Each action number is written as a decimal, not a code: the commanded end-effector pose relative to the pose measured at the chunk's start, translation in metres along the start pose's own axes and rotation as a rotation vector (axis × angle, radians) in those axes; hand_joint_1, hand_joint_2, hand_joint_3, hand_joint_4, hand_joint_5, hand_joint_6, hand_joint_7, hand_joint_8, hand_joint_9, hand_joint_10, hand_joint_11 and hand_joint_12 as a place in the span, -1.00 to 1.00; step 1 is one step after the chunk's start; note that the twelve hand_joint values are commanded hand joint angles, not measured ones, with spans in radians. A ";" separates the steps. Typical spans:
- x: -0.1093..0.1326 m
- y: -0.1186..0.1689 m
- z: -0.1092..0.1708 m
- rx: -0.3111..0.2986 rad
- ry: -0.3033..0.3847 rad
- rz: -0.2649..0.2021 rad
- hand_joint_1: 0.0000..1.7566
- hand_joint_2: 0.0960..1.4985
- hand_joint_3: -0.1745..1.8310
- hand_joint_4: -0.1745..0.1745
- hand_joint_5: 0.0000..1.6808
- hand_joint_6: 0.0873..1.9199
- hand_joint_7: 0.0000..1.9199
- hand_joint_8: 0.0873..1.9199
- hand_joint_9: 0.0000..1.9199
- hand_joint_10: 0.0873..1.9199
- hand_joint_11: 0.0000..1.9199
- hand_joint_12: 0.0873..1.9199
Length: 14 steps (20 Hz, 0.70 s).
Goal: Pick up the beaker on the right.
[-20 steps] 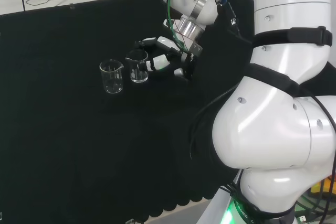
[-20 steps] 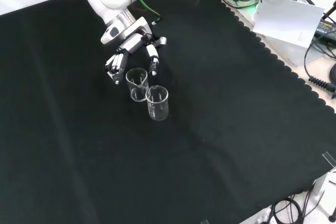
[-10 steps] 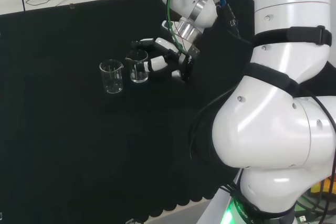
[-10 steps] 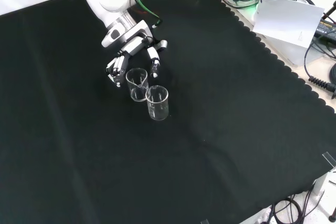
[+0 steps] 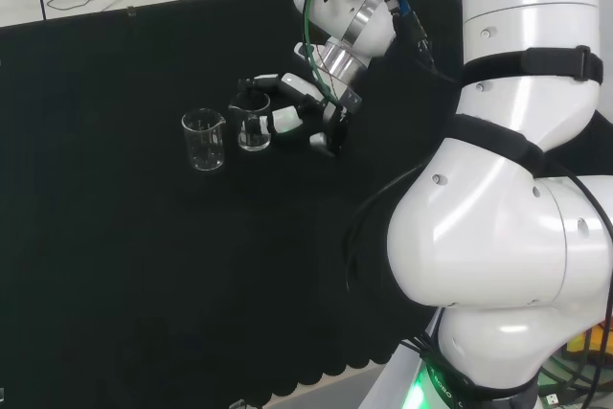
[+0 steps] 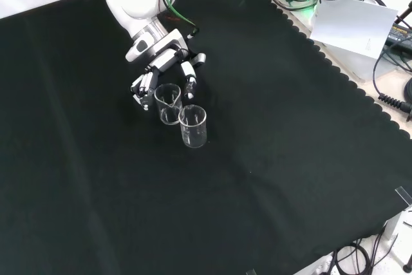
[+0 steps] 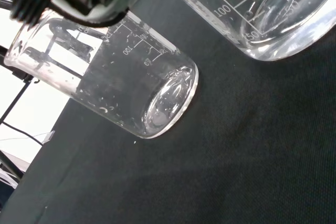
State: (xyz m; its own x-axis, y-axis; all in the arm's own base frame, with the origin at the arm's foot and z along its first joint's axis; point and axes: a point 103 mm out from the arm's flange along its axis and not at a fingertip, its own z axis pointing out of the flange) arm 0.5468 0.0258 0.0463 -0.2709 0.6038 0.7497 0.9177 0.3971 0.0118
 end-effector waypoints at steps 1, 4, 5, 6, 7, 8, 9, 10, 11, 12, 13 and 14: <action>-0.004 0.001 0.001 -0.010 0.002 0.008 0.02 -0.40 -0.25 -0.16 -0.33 -1.00 -0.56 -0.36 -0.48 -0.45 -0.94 0.42; -0.004 0.002 0.004 -0.013 -0.009 0.010 0.04 -0.40 -0.25 -0.15 -0.31 -1.00 -0.55 -0.36 -0.47 -0.45 -0.93 0.42; -0.004 0.002 0.005 -0.014 -0.010 0.010 0.05 -0.40 -0.25 -0.15 -0.30 -1.00 -0.55 -0.36 -0.47 -0.45 -0.93 0.42; -0.004 0.002 0.005 -0.016 -0.009 0.010 0.05 -0.39 -0.25 -0.14 -0.29 -1.00 -0.55 -0.36 -0.46 -0.45 -0.93 0.41; -0.004 0.002 0.005 -0.018 -0.006 0.011 0.06 -0.39 -0.25 -0.14 -0.29 -1.00 -0.55 -0.36 -0.46 -0.45 -0.93 0.41; -0.004 0.003 0.005 -0.021 -0.001 0.010 0.06 -0.39 -0.24 -0.14 -0.28 -1.00 -0.55 -0.36 -0.46 -0.45 -0.93 0.41; -0.005 0.002 0.005 -0.024 0.004 0.010 0.06 -0.39 -0.24 -0.14 -0.28 -1.00 -0.54 -0.36 -0.46 -0.45 -0.93 0.41; -0.005 0.002 0.005 -0.026 0.005 0.009 0.07 -0.39 -0.24 -0.14 -0.28 -1.00 -0.54 -0.36 -0.46 -0.45 -0.92 0.41; -0.005 0.003 0.006 -0.027 0.009 0.008 0.07 -0.39 -0.24 -0.14 -0.28 -1.00 -0.54 -0.36 -0.46 -0.45 -0.92 0.41; -0.005 0.003 0.006 -0.029 0.012 0.007 0.07 -0.39 -0.24 -0.14 -0.27 -1.00 -0.53 -0.36 -0.46 -0.45 -0.92 0.41; -0.003 0.005 0.009 -0.023 0.017 0.006 0.07 -0.39 -0.24 -0.14 -0.27 -1.00 -0.53 -0.36 -0.45 -0.45 -0.92 0.41; -0.003 0.006 0.010 -0.025 0.023 0.004 0.07 -0.39 -0.24 -0.15 -0.27 -1.00 -0.53 -0.36 -0.45 -0.45 -0.92 0.41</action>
State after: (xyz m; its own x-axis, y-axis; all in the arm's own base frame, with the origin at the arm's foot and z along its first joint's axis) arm 0.5492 0.0283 0.0388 -0.2613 0.6006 0.7556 0.9269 0.3746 0.0228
